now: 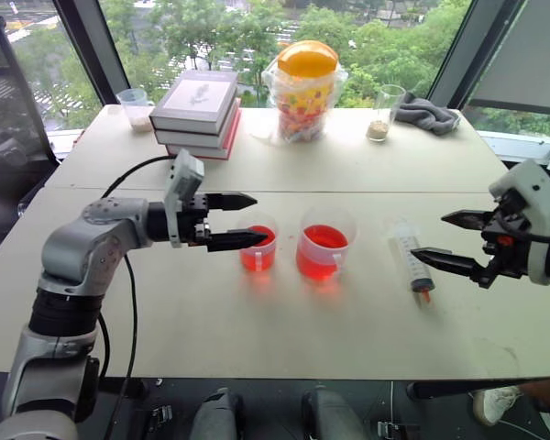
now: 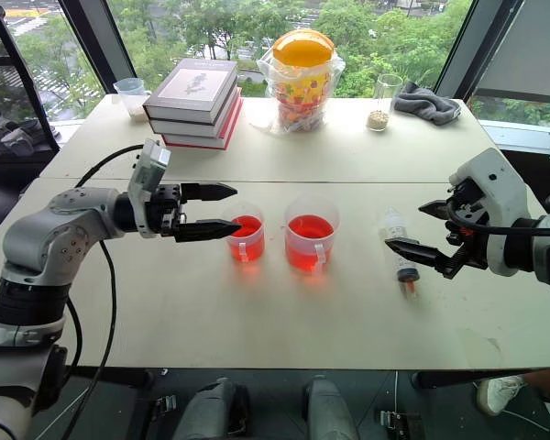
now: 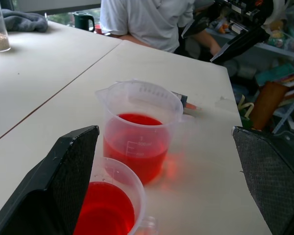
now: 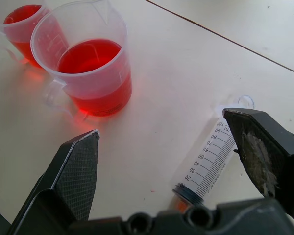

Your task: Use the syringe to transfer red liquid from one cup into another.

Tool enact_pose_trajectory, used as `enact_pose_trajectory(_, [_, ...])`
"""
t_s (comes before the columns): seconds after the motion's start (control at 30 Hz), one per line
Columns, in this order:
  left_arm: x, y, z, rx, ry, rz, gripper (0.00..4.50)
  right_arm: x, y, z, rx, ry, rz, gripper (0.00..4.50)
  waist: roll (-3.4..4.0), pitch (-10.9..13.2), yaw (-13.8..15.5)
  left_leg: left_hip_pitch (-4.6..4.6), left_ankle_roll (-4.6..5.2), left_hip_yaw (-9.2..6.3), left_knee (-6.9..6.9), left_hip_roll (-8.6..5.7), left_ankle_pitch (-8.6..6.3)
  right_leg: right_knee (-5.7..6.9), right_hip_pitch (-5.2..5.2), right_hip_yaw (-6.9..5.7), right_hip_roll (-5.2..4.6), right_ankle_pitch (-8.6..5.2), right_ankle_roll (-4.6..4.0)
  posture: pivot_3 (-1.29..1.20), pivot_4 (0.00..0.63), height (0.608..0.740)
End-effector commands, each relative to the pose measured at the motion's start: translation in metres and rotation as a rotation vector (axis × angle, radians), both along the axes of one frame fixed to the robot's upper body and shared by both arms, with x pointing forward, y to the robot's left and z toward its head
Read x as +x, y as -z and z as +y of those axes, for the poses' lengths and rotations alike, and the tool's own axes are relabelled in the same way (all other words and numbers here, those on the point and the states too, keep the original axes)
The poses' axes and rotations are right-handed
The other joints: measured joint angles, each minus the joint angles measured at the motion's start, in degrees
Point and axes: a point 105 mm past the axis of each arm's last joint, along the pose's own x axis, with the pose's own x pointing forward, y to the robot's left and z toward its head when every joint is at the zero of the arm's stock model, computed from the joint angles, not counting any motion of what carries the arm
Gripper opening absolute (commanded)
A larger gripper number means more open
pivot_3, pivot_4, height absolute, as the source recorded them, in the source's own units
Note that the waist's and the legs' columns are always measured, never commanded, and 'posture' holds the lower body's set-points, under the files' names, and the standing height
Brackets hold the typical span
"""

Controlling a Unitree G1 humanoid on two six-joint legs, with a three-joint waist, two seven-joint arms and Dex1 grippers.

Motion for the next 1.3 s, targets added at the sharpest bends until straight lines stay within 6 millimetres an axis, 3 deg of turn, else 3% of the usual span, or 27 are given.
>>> enact_pose_trajectory(0.03, [-0.001, -0.012, -0.002, -0.002, 0.003, -0.068, 4.5, -0.003, -0.009, 0.0, -0.026, 0.0, -0.043, 4.44, 0.0, 0.0, 0.0, 0.0, 0.0, 0.0, 0.0, 0.0, 0.0, 0.0, 0.0, 0.0, 0.0, 0.0, 0.0, 0.0, 0.15, 0.74])
enact_pose_trajectory(0.73, [-0.002, -0.014, 0.006, 0.015, 0.015, -0.081, 4.5, -0.007, 0.0, -0.009, -0.046, 0.064, -0.024, 4.44, 0.0, 0.0, 0.01, 0.0, 0.0, 0.0, 0.01, 0.0, 0.0, 0.0, 0.01, 0.0, 0.0, 0.0, 0.0, 0.0, 0.15, 0.74])
enact_pose_trajectory(0.87, [0.008, -0.019, -0.001, -0.001, 0.014, -0.099, 4.5, 0.004, 0.001, -0.026, -0.049, 0.153, 0.053, 4.44, 0.0, 0.0, -0.01, 0.0, 0.0, 0.02, 0.02, -0.01, 0.0, 0.0, 0.01, 0.0, 0.0, 0.0, 0.0, 0.0, 0.15, 0.74])
enact_pose_trajectory(1.03, [0.008, -0.017, -0.002, -0.002, 0.029, -0.109, 4.5, 0.016, 0.006, -0.033, -0.001, 0.194, 0.153, 4.44, -0.01, 0.0, -0.31, 0.05, 0.0, 0.05, -0.01, 0.01, 0.0, 0.0, 0.0, 0.06, 0.0, 0.0, -0.01, 0.0, 0.15, 0.74])
enact_pose_trajectory(1.3, [0.009, -0.011, -0.013, -0.025, 0.049, -0.123, 4.5, 0.066, 0.02, -0.046, 0.189, 0.41, 0.406, 4.44, -0.01, 0.0, -0.37, 0.03, 0.0, 0.17, 0.0, 0.02, 0.0, 0.02, -0.12, 0.2, 0.01, 0.02, -0.05, 0.0, 0.15, 0.74])
